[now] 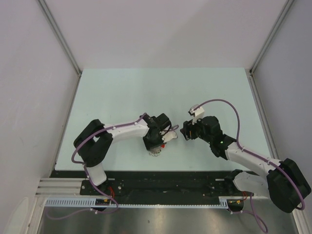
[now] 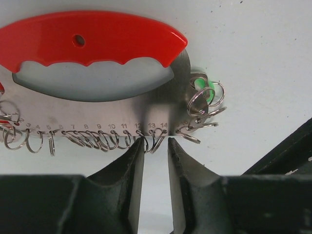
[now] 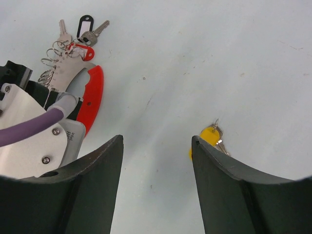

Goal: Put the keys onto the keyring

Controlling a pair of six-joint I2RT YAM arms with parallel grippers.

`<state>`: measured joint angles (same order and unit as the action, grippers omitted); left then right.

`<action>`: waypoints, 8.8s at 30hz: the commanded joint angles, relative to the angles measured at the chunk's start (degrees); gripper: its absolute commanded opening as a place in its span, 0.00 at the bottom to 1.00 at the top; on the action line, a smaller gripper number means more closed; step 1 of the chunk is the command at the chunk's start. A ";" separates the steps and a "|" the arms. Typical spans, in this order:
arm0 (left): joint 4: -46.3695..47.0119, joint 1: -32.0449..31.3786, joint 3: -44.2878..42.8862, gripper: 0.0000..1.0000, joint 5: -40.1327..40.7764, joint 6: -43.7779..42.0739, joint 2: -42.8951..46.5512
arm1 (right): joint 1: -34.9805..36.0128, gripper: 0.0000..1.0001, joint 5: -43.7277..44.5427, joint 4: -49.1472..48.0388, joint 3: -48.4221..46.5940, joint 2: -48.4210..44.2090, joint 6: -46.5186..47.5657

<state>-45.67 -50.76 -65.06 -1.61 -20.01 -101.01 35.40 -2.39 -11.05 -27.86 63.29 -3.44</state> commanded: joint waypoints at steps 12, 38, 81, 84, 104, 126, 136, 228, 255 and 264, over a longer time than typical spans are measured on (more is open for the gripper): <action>-0.39 -2.94 -1.48 0.02 1.43 -0.21 1.69 | -0.42 0.62 0.11 -2.22 0.35 -0.27 -0.25; 44.86 -2.24 30.23 0.01 20.58 25.80 33.06 | -0.50 0.61 -13.15 -11.79 1.93 1.40 -7.01; 94.80 2.25 54.51 0.00 3.72 27.13 37.20 | 1.79 0.50 -29.14 -38.61 -1.23 19.93 -9.57; 95.24 2.25 54.42 0.00 2.66 26.95 37.11 | 1.25 0.47 -32.31 -40.19 -2.37 23.18 -8.16; 94.89 2.25 54.77 0.00 2.13 27.22 37.82 | 2.84 0.40 -39.71 -42.21 -6.77 33.30 -6.58; 93.84 2.25 54.95 0.00 -0.25 27.04 39.39 | 3.98 0.00 -45.16 -41.16 -9.85 34.89 -4.91; 80.31 2.34 56.88 0.34 8.01 26.43 57.49 | 6.61 0.00 -33.84 -26.40 -9.59 23.82 3.27; 67.21 3.92 43.53 0.70 -1.65 29.50 27.45 | 10.04 0.45 -6.75 9.84 -16.01 22.32 1.16; 64.57 -1.62 39.04 0.67 -0.78 30.11 29.19 | 11.18 0.45 -2.88 8.68 -10.38 14.67 -2.53; 51.31 4.61 39.31 0.73 13.56 37.67 46.42 | 16.80 0.47 -3.23 5.43 -10.46 15.90 -3.41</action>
<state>12.23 -48.84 -24.64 4.34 12.78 -61.58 50.13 -5.87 -1.80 -38.28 79.24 -6.02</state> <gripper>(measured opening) 0.715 0.459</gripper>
